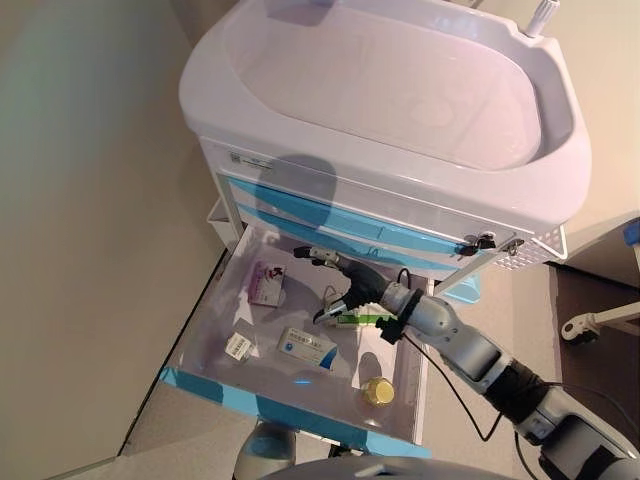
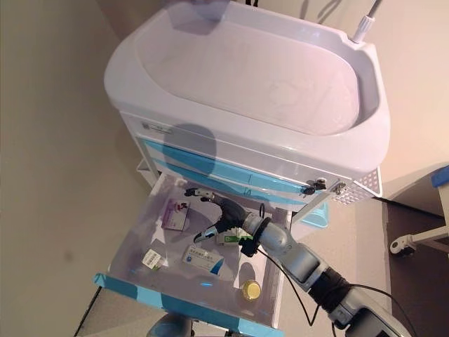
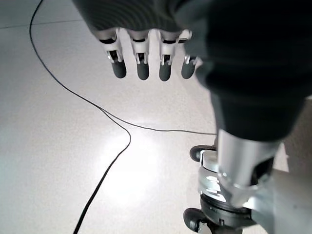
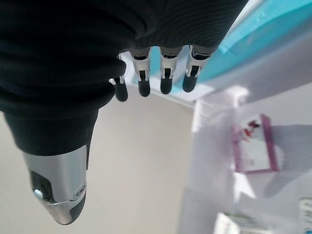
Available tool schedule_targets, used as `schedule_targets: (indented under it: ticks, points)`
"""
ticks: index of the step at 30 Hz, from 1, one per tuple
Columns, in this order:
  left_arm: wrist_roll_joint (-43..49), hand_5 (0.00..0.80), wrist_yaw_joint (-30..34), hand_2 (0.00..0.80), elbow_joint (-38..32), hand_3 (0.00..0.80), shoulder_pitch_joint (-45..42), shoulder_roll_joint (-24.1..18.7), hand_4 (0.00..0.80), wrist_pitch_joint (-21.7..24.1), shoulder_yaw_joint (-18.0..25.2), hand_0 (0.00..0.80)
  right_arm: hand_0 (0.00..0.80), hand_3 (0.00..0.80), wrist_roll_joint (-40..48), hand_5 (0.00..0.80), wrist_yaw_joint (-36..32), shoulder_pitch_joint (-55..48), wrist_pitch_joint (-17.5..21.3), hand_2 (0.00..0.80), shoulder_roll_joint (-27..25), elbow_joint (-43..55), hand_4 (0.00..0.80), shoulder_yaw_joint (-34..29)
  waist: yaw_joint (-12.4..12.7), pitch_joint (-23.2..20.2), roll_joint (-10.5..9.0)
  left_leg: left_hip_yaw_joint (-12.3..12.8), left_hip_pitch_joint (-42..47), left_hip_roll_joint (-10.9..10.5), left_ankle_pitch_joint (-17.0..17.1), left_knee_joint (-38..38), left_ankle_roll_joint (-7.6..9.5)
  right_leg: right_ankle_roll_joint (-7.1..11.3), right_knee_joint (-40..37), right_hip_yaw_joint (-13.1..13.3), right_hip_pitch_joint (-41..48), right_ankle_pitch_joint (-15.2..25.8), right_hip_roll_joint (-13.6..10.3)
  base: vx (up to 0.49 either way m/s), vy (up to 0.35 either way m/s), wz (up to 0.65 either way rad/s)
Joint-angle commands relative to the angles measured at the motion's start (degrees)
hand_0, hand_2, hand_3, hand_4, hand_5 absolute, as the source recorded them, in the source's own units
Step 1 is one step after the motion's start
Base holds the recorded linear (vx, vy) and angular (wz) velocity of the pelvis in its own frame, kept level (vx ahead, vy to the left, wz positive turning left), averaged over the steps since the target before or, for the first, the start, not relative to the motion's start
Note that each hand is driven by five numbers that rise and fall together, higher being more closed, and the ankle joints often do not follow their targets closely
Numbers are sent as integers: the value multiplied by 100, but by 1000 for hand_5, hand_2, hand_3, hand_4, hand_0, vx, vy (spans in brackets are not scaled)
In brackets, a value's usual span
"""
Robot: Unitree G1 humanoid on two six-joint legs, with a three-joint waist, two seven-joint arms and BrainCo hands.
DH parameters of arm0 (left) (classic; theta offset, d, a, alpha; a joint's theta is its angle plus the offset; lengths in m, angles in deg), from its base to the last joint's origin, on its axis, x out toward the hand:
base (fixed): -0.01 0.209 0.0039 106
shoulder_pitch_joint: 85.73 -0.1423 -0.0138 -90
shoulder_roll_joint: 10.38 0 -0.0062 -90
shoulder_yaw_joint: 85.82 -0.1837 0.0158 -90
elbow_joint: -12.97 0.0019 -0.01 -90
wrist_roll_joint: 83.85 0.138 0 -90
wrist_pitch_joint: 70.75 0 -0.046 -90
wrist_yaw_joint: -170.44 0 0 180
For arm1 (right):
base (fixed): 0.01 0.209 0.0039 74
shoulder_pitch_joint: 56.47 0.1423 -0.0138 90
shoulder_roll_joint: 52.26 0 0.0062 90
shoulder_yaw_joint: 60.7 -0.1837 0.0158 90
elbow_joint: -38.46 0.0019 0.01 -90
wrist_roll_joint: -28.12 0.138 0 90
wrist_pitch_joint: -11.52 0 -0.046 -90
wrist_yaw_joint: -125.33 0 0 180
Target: Open the drawer and pick up the medicine
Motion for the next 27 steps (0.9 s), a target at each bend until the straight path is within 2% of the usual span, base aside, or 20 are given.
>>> schedule_targets:
  ticks: [1,3,4,7,12,20,21,27]
  points:
    - [118,0,-177,0,452,0,150,-125,0,-104,35,0,0,0,-445,0,313,128,176,0,255,167,0,220,162,-105,-213,-23,-138,-130,-47,7,49,496,577,32,-527,254,-383,32,-44,35]
    - [126,0,-196,0,464,0,160,-129,0,-110,31,0,0,0,-592,0,381,158,210,0,310,60,0,245,177,-109,-222,-54,-152,-129,-41,10,45,495,573,-8,-523,247,-387,19,-37,20]
    - [83,0,-251,0,489,0,210,-121,0,-111,-5,0,0,0,-1260,0,684,395,251,0,478,-252,0,366,260,-100,-243,-143,-205,-135,-20,13,25,493,565,-104,-530,229,-375,16,-50,14]
    - [62,0,-299,0,532,0,253,-131,0,-119,-5,0,0,0,-1713,0,909,538,251,0,577,-553,0,429,289,-86,-263,-204,-256,-138,1,16,9,490,563,-174,-545,213,-372,19,-49,24]
    - [89,0,-330,0,552,0,375,-181,0,-66,-89,0,0,0,-3318,0,1421,1199,226,0,597,-1265,0,680,457,-37,-310,-423,-363,-171,31,31,-34,474,567,-366,-561,167,-358,23,-52,23]
    - [-16,0,-348,0,602,0,507,-251,0,-39,-188,0,0,0,-4327,0,1707,1926,51,0,778,-1906,0,1044,635,55,-369,-606,-496,-202,58,61,-71,452,558,-522,-600,128,-347,11,-40,20]
    - [-173,0,-367,0,459,0,620,-169,0,-23,-303,0,0,0,-4573,0,1683,2094,-158,0,965,-2218,0,1155,652,69,-356,-608,-521,-192,61,66,-60,442,562,-536,-620,132,-342,2,-21,15]
    - [-656,0,-505,0,266,0,902,83,0,-74,-623,0,0,0,-5099,0,1722,2541,-455,0,1485,-3062,0,1482,679,119,-410,-643,-578,-187,77,77,-67,410,562,-561,-655,147,-322,-1,-9,3]
